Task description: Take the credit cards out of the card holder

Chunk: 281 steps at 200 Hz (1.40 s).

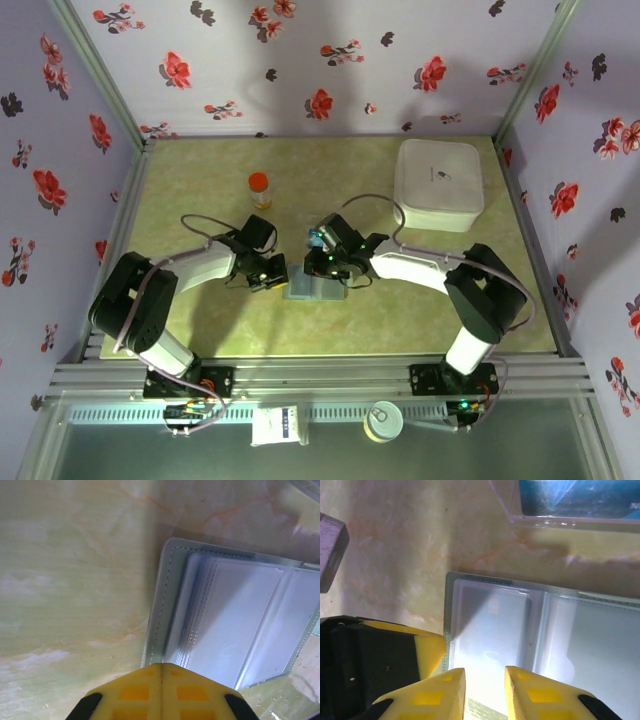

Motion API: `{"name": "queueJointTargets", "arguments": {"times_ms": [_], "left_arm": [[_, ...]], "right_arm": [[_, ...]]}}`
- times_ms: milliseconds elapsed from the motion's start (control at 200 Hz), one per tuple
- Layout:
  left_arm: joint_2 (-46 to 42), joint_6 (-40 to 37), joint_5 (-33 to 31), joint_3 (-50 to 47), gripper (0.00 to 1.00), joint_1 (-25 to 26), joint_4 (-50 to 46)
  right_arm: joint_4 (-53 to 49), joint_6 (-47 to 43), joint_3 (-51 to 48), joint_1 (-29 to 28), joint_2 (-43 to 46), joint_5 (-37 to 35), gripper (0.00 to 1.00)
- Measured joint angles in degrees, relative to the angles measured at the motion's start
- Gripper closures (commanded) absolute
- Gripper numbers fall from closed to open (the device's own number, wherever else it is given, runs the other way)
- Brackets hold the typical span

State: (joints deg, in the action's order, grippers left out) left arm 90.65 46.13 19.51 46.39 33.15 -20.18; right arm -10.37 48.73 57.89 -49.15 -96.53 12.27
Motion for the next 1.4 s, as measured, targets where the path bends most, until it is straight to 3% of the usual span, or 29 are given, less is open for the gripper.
{"name": "queueJointTargets", "arguments": {"times_ms": [275,625,950,1405], "left_arm": [[0.2,0.0,0.0,-0.6,0.99,0.0,0.0],[0.2,0.0,0.0,-0.7,1.0,0.0,0.0],[0.2,0.0,0.0,-0.7,1.0,0.0,0.0],[0.4,0.0,0.0,-0.7,1.0,0.0,-0.1]], "right_arm": [[3.1,2.4,-0.2,-0.2,-3.2,2.9,0.65],[4.0,4.0,-0.2,-0.2,-6.0,5.1,0.8],[5.0,4.5,-0.2,-0.2,-7.3,5.8,0.7],[2.6,4.4,-0.2,-0.2,-6.7,3.6,0.69]]}}
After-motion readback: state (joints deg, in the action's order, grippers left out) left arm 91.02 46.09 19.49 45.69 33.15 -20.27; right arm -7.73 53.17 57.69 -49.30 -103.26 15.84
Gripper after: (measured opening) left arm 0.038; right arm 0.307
